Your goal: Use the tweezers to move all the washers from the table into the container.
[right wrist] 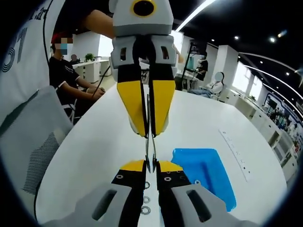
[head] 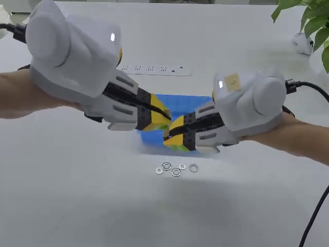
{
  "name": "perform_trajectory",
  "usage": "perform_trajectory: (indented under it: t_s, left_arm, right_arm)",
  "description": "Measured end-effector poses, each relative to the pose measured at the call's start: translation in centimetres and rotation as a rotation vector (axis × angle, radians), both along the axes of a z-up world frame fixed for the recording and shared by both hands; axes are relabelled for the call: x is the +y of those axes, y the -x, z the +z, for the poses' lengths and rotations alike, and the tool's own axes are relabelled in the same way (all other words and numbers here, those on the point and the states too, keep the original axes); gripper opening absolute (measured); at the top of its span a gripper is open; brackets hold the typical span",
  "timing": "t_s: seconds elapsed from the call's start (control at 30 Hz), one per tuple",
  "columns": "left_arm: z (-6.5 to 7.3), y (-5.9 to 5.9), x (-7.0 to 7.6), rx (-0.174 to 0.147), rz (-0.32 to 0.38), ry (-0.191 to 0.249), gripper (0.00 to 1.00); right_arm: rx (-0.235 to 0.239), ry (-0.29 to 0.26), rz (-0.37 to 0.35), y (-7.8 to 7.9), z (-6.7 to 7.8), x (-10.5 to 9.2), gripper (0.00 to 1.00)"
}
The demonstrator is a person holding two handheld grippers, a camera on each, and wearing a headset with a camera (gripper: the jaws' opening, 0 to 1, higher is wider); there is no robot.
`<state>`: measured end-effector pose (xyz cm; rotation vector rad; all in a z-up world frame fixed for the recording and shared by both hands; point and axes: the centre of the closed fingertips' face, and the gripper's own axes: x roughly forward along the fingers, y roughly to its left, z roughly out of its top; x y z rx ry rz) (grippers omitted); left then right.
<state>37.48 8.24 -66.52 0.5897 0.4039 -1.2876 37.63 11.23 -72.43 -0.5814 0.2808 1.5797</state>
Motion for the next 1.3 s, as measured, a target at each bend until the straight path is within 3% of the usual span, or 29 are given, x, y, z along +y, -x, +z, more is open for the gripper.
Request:
perform_trajectory:
  t_s: [0.13, 0.4, 0.43, 0.5, 0.53, 0.6, 0.77, 0.87, 1.1, 1.3]
  left_arm:
    - [-1.0, 1.1, 0.3, 0.039, 0.001, -0.004, 0.06]
    - [-2.3, 2.4, 0.5, 0.063, 0.001, -0.016, 0.07]
    - [-2.4, 2.5, 0.5, 0.078, 0.001, -0.017, 0.07]
    - [-2.8, 2.2, 0.8, 0.060, 0.015, -0.045, 0.07]
    - [-3.0, 2.3, 0.8, 0.070, 0.020, -0.048, 0.07]
    - [-3.1, 2.5, 0.7, 0.065, 0.009, -0.044, 0.07]
    - [-3.7, 2.6, 0.9, 0.094, 0.012, -0.042, 0.07]
    - [-3.8, 2.6, 1.0, 0.091, 0.007, -0.046, 0.07]
    - [-3.7, 1.6, 1.5, 0.089, 0.024, -0.037, 0.07]
    - [-4.4, 1.5, 1.4, 0.091, 0.011, -0.051, 0.07]
  right_arm:
    - [0.008, 0.008, 0.012, 1.1, -1.0, 0.1, 0.10]
    - [0.032, 0.015, 0.023, 2.2, -2.5, 0.2, 0.10]
    - [0.031, 0.016, 0.023, 2.3, -2.6, 0.3, 0.10]
    - [0.028, 0.024, 0.020, 2.2, -3.0, 0.3, 0.10]
    - [0.020, 0.025, 0.005, 2.0, -3.2, 0.3, 0.10]
    - [0.021, 0.019, 0.000, 2.0, -3.3, 0.4, 0.10]
    - [0.021, 0.029, 0.000, 2.1, -3.9, 0.5, 0.10]
    - [0.025, 0.027, -0.001, 2.0, -4.0, 0.6, 0.10]
    - [0.017, 0.020, -0.021, 0.8, -4.0, 0.9, 0.10]
    - [0.022, 0.031, -0.017, 0.8, -4.7, 1.0, 0.10]
